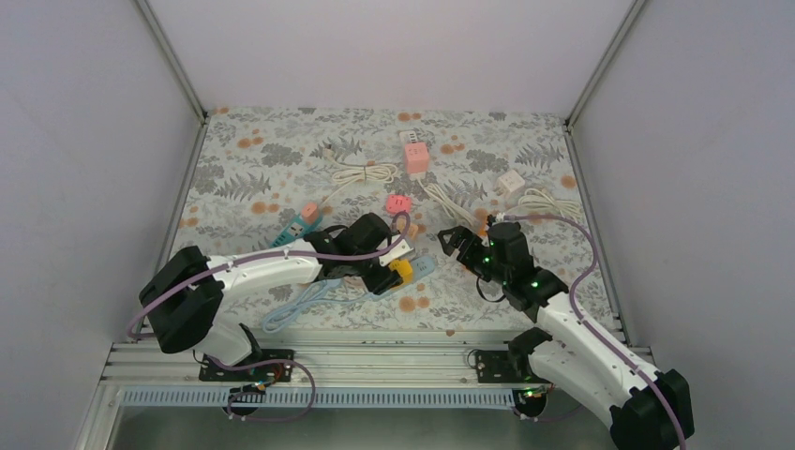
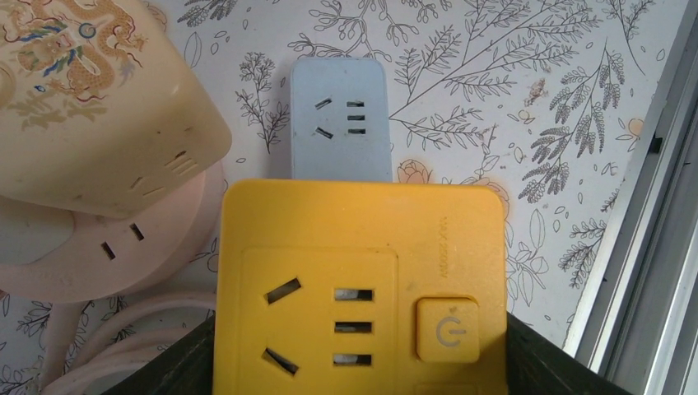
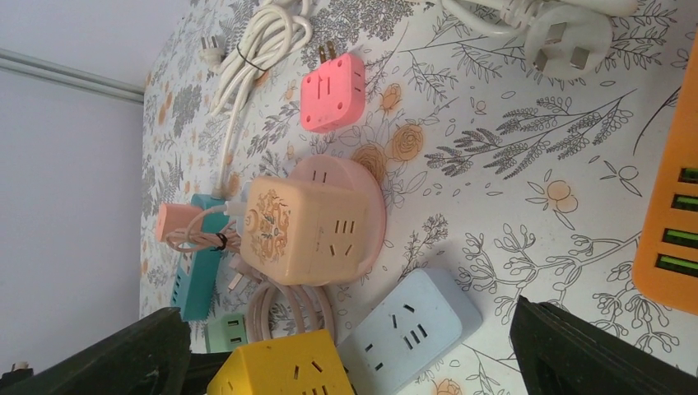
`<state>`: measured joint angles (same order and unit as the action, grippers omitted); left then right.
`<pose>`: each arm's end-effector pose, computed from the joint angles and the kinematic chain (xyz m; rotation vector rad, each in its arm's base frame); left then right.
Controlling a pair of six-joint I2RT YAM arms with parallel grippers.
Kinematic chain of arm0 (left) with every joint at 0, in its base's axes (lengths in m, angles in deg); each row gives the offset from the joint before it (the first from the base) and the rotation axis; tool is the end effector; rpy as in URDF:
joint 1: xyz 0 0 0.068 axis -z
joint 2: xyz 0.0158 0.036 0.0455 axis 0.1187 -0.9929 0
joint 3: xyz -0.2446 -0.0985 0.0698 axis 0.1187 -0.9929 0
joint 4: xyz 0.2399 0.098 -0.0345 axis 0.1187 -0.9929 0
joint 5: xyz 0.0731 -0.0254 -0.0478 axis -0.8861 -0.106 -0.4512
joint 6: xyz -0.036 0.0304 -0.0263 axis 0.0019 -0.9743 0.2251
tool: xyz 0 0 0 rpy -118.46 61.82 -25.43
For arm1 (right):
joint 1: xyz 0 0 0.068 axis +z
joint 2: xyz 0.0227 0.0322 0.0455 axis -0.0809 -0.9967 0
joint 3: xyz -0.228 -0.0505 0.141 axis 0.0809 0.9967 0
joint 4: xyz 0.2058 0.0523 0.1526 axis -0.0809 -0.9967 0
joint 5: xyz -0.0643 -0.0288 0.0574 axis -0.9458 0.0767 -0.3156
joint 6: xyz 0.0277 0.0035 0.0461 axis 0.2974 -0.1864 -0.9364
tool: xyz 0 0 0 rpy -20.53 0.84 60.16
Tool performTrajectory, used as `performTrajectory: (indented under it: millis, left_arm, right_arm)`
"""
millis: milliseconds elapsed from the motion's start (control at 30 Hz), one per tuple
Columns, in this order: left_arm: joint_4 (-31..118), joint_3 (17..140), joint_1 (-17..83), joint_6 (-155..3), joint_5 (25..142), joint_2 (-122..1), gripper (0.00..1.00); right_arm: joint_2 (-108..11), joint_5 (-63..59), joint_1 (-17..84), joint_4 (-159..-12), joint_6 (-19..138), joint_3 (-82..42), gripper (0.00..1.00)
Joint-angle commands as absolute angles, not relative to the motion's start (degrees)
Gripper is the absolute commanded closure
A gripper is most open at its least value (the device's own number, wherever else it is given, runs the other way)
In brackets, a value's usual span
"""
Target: Insert the plug
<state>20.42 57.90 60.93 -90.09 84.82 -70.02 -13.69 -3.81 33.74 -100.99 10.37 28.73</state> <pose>0.1702 -0.2451 0.2011 1.2943 2.2619 -0.5527 0.1533 0.0892 0.2177 0.4892 2.2886 0.9068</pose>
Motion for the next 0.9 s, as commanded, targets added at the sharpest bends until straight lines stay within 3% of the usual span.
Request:
performTrajectory:
  millis: [0, 867]
  left_arm:
    - [21.06, 58.14, 60.87, -89.76, 83.82, -70.63, 0.67]
    - [25.31, 52.54, 64.13, -77.53, 83.33, -77.54, 0.69]
  right_arm:
    - [-13.37, -3.60, 33.15, -99.45, 9.83, 30.08, 0.00]
    - [-13.60, -3.23, 32.74, -98.60, 9.18, 30.44, 0.00]
